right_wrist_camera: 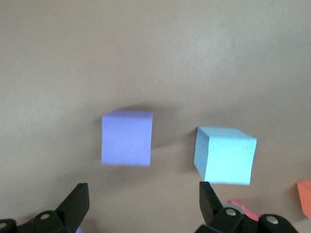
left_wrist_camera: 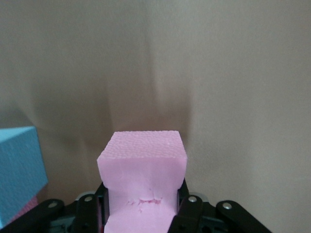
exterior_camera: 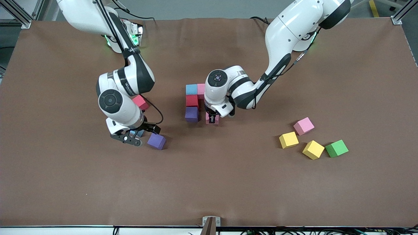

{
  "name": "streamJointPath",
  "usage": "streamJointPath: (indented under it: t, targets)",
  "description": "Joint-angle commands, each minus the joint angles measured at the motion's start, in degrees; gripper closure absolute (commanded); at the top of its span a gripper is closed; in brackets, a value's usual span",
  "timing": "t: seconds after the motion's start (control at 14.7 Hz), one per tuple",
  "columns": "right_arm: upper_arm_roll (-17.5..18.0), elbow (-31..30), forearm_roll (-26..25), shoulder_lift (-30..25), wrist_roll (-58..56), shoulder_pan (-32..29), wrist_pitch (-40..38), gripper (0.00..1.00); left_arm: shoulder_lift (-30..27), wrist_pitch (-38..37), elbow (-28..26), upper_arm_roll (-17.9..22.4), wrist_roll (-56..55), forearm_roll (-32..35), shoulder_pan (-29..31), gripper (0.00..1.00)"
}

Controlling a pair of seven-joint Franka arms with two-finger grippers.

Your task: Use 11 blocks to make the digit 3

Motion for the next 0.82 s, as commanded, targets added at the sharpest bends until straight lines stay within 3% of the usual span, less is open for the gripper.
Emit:
streamJointPath:
  t: [0.0,0.2,0.75]
  targets:
    - [0.67,5.74,0.61,5.34,0.63,-1.28,1.17,0.0,2.16,-0.04,4.13,5.27,-0.12,-3.25,-6.03,0.61]
    - [0.67,12.16,0.18,11.32,5.63,-0.58,0.91,0.0,3.48,-0.04,5.89,8.19,-0.12,-5.81,-9.82,0.61]
    - [0.85,11.4,0.44,14.86,6.43,-0.58,4.41,0.0,4.19,-0.04,7.03,8.37,-0.12,-7.65,-10.62,0.58]
